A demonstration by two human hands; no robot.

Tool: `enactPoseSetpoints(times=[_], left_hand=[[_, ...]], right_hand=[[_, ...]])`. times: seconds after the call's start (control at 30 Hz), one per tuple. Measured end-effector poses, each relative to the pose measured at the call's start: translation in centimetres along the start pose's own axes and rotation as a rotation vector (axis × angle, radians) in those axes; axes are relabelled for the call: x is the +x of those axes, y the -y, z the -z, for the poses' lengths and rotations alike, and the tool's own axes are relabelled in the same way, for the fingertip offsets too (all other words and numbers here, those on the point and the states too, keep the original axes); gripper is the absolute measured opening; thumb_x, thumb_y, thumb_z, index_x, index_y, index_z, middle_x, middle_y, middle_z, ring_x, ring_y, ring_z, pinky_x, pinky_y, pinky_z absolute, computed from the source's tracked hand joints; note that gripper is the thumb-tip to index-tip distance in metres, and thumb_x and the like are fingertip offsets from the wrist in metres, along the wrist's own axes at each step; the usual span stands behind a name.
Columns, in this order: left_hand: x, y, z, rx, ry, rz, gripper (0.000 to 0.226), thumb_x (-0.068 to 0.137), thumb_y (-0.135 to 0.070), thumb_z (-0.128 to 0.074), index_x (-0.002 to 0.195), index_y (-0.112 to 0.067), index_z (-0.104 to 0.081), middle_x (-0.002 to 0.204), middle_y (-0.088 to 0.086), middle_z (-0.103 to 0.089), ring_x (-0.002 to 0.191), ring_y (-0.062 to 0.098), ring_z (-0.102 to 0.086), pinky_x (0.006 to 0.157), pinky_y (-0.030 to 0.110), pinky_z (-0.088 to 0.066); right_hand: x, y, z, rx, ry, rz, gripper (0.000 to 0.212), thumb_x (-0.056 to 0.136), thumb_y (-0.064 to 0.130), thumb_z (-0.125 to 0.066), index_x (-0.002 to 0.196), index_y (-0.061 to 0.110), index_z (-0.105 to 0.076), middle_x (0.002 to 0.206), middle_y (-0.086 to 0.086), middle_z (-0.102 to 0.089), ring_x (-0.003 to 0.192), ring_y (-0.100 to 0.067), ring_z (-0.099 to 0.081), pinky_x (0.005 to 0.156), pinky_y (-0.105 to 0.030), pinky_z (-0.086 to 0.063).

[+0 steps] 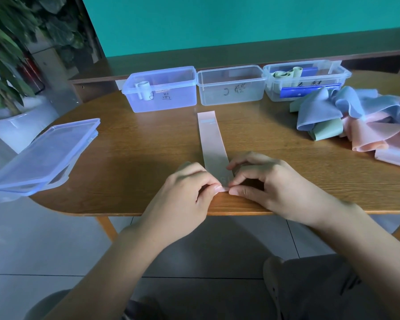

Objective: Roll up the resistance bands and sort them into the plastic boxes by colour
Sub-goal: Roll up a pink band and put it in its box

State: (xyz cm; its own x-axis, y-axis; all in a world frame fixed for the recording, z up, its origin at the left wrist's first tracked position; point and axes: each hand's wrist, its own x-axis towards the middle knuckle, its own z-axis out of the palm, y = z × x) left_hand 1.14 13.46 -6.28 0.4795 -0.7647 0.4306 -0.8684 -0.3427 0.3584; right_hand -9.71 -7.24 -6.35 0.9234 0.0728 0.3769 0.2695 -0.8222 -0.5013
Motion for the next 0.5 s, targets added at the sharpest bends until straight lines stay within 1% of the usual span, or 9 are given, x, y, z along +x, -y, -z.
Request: enactPoseSetpoints(times=[0.07,0.17,0.3,0.4,0.5], left_hand=[[0.02,0.05,-0.12,0.008,-0.033,-0.006,0.011,0.097,-0.029,-0.064,0.099,-0.025,-0.075,0.099,-0.015,-0.059,0.092,0.003,-0.055,0.076,0.016,-0.049],[-0.01,0.33,-0.2,-0.035,-0.065,-0.027,0.009,0.095,-0.026,-0.068,0.101,-0.023,-0.074,0.101,-0.013,-0.061,0.093,0.002,-0.055,0.078,0.014,-0.047],[-0.18,0.25,-0.18,-0.028,-0.02,-0.049,0.015,0.099,-0.029,-0.06,0.106,-0.025,-0.072,0.105,-0.013,-0.062,0.095,0.004,-0.057,0.078,0.014,-0.049],[-0.18,0.09,-0.22,-0.035,-0.011,-0.02,0.012,0.096,-0.03,-0.065,0.103,-0.024,-0.073,0.103,-0.015,-0.06,0.093,0.003,-0.056,0.078,0.013,-0.048],[-0.06,0.07,-0.25,-0.035,-0.016,-0.012,0.011,0.095,-0.029,-0.067,0.102,-0.023,-0.074,0.101,-0.014,-0.06,0.092,0.004,-0.056,0.078,0.014,-0.047]], right_hand=[[0.0,0.04,-0.11,-0.023,-0.01,0.018,0.014,0.096,0.034,-0.066,0.098,0.024,-0.077,0.124,0.009,-0.059,0.115,-0.005,-0.06,0.095,-0.031,-0.05],[-0.04,0.13,-0.16,-0.073,-0.008,0.033,0.019,0.099,0.035,-0.061,0.102,0.024,-0.077,0.127,0.008,-0.059,0.112,-0.004,-0.061,0.095,-0.035,-0.051],[-0.12,0.5,-0.24,-0.16,-0.017,0.059,0.031,0.102,0.039,-0.052,0.104,0.022,-0.078,0.131,0.004,-0.061,0.108,-0.009,-0.062,0.088,-0.041,-0.055],[-0.22,0.65,-0.52,-0.216,-0.055,0.071,0.035,0.101,0.042,-0.049,0.104,0.023,-0.079,0.13,0.0,-0.063,0.106,-0.013,-0.064,0.084,-0.042,-0.056],[-0.31,0.59,-0.71,-0.246,-0.103,0.067,0.034,0.101,0.042,-0.052,0.106,0.022,-0.078,0.126,-0.001,-0.064,0.109,-0.017,-0.065,0.086,-0.043,-0.057]])
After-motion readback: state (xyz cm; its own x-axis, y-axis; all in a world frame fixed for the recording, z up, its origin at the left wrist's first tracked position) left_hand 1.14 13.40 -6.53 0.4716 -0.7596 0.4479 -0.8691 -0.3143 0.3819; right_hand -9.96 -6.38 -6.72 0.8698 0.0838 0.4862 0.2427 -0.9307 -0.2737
